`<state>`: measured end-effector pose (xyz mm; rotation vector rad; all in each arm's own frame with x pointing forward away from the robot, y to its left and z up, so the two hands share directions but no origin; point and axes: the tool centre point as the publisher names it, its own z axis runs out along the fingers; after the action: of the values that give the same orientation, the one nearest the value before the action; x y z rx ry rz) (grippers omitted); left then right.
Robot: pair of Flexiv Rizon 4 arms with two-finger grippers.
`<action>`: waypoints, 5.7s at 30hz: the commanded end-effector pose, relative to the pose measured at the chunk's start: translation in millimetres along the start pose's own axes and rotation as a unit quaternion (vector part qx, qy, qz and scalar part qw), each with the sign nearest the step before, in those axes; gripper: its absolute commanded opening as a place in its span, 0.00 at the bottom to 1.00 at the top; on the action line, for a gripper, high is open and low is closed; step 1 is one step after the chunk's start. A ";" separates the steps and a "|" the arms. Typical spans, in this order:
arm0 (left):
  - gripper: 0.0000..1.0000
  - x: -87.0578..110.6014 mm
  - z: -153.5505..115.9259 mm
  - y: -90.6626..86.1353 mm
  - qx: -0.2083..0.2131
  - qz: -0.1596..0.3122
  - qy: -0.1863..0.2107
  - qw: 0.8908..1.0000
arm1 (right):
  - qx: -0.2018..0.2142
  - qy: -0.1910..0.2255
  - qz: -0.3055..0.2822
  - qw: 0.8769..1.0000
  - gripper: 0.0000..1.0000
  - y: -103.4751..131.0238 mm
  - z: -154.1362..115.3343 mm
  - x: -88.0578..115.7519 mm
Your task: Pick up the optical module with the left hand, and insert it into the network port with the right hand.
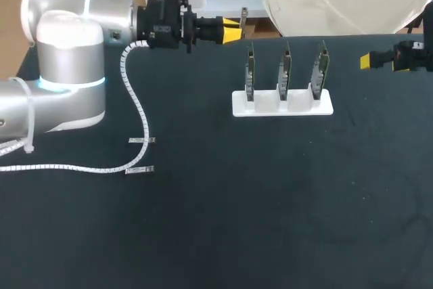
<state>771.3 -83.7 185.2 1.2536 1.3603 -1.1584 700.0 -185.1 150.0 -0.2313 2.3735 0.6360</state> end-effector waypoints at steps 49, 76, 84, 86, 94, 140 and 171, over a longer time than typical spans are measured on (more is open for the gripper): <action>0.00 20.4 21.3 3.9 -0.002 -0.015 0.003 1.000 | 0.000 0.000 0.000 1.000 1.00 0.0 0.0 0.0; 0.00 21.9 25.7 2.3 0.015 -0.021 0.007 1.000 | 0.000 0.000 0.000 1.000 1.00 0.0 0.0 0.0; 0.00 22.2 26.5 3.6 0.015 -0.021 0.006 1.000 | 0.000 0.000 0.000 1.000 1.00 0.0 0.0 0.0; 0.00 22.8 26.5 3.9 0.015 -0.022 0.006 1.000 | 0.000 0.000 0.000 1.000 1.00 0.0 0.0 0.0; 0.00 24.1 26.1 4.2 0.013 -0.025 0.006 1.000 | 0.000 0.000 0.000 1.000 1.00 0.0 0.0 0.0; 0.00 24.6 26.1 4.7 0.013 -0.024 0.007 1.000 | -0.147 -0.003 -0.153 0.977 1.00 43.3 25.4 -59.7; 0.00 24.6 26.1 4.7 0.013 -0.024 0.007 1.000 | -0.319 0.046 -0.400 0.858 1.00 106.3 65.1 -90.1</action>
<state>773.4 -106.1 158.0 1.2516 1.3991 -1.2029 761.6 -63.8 207.7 -1.2219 1.9040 0.6924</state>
